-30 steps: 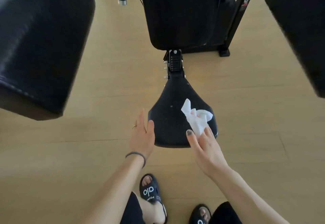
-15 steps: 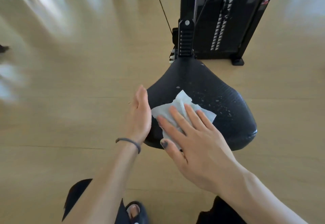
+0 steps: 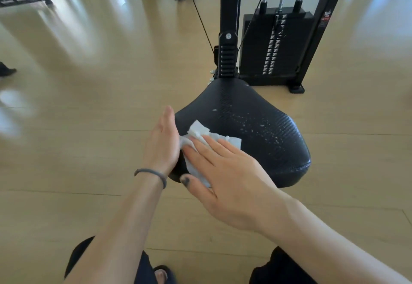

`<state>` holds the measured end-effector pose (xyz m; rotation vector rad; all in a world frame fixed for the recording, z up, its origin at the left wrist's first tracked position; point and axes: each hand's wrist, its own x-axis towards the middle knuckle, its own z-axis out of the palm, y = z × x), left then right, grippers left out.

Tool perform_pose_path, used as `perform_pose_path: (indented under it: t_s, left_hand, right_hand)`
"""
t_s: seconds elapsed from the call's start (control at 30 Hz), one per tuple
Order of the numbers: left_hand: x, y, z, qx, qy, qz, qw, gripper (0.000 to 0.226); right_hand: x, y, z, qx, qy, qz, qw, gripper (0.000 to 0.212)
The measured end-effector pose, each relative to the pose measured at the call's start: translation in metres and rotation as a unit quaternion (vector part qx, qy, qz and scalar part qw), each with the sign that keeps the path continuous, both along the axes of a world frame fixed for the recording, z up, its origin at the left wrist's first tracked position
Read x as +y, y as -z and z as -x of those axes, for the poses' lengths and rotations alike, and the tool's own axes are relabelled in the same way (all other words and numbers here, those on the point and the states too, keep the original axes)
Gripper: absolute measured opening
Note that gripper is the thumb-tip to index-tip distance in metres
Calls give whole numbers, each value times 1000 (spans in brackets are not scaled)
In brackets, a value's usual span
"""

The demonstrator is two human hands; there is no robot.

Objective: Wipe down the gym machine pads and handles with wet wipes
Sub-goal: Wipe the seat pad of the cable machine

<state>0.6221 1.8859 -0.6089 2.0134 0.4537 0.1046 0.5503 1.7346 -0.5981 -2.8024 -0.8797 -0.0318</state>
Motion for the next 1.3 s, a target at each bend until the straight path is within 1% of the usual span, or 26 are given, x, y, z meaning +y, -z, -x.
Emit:
perform_pose_path:
  t_s: [0.07, 0.13, 0.2, 0.27, 0.33, 0.4, 0.47, 0.5, 0.57, 0.63, 0.7, 0.73, 0.8, 0.9, 0.97, 1.0, 1.03, 1.1, 1.17, 1.2, 1.23, 1.3]
  left_hand:
    - [2, 3, -3, -2, -5, 21, 1000, 62]
    - [2, 4, -4, -5, -11, 34, 999, 48]
    - [0, 1, -3, -14, -6, 24, 1000, 40]
    - [0, 2, -4, -27, 1, 11, 1000, 40]
    - [2, 4, -3, -28, -8, 37, 999, 49]
    - [3, 5, -3, -19, -12, 67, 997, 67]
    - [4, 5, -2, -8, -12, 70, 997, 84]
    - [3, 4, -1, -5, -12, 69, 998, 88]
    - [3, 4, -2, -3, -20, 63, 998, 81]
    - [1, 5, -1, -2, -27, 47, 999, 72]
    - [-3, 5, 0, -25, -33, 9, 999, 67]
    - [-5, 6, 0, -44, -40, -12, 998, 69]
    - [-8, 8, 2, -88, -63, -33, 994, 62]
    - [-8, 11, 5, -138, -79, -23, 987, 51]
    - [-7, 13, 4, -148, -75, -21, 986, 49]
    - [-8, 14, 4, -148, -74, -29, 986, 48]
    - [-8, 15, 4, -147, -74, -41, 986, 46]
    - [-10, 15, 5, -152, -72, -69, 983, 43]
    - [-12, 14, 4, -155, -70, -84, 982, 43]
    - [-13, 13, 4, -155, -71, -84, 982, 44]
    - [-13, 13, 4, -157, -72, -80, 982, 46]
    - [-13, 13, 4, -158, -76, -69, 982, 49]
  right_hand:
    - [4, -5, -13, 27, 4, 2, 1000, 73]
    - [3, -5, -6, 32, 7, 11, 999, 77]
    - [3, -1, 14, 11, 9, 19, 1000, 80]
    - [6, 6, 24, -14, 12, 14, 1000, 83]
    - [10, 10, 19, -21, 5, -6, 1000, 80]
    - [13, 9, 13, -32, 4, -19, 999, 76]
    - [10, 10, 15, -37, 12, -17, 999, 74]
    - [4, 8, 20, -35, 25, -9, 999, 72]
    - [-25, 6, 28, -26, 67, -6, 997, 67]
    - [-67, 10, 34, -23, 149, -31, 988, 64]
    - [-90, 14, 36, -42, 225, -39, 973, 69]
    - [-84, 17, 35, -44, 241, -33, 969, 73]
    - [-50, 21, 32, -43, 210, -30, 976, 79]
    - [-3, 26, 33, -71, 114, -34, 990, 72]
    - [-17, 31, 33, -87, 80, -37, 992, 64]
    - [-34, 37, 34, -90, 80, -41, 992, 61]
    - [-52, 44, 36, -98, 102, -55, 988, 59]
    - [-82, 53, 36, -126, 198, -104, 966, 59]
    - [-86, 57, 31, -131, 274, -128, 944, 62]
    - [-75, 58, 29, -131, 295, -130, 938, 64]
    - [-60, 58, 28, -132, 300, -125, 937, 66]
    - [-25, 59, 33, -140, 254, -119, 950, 68]
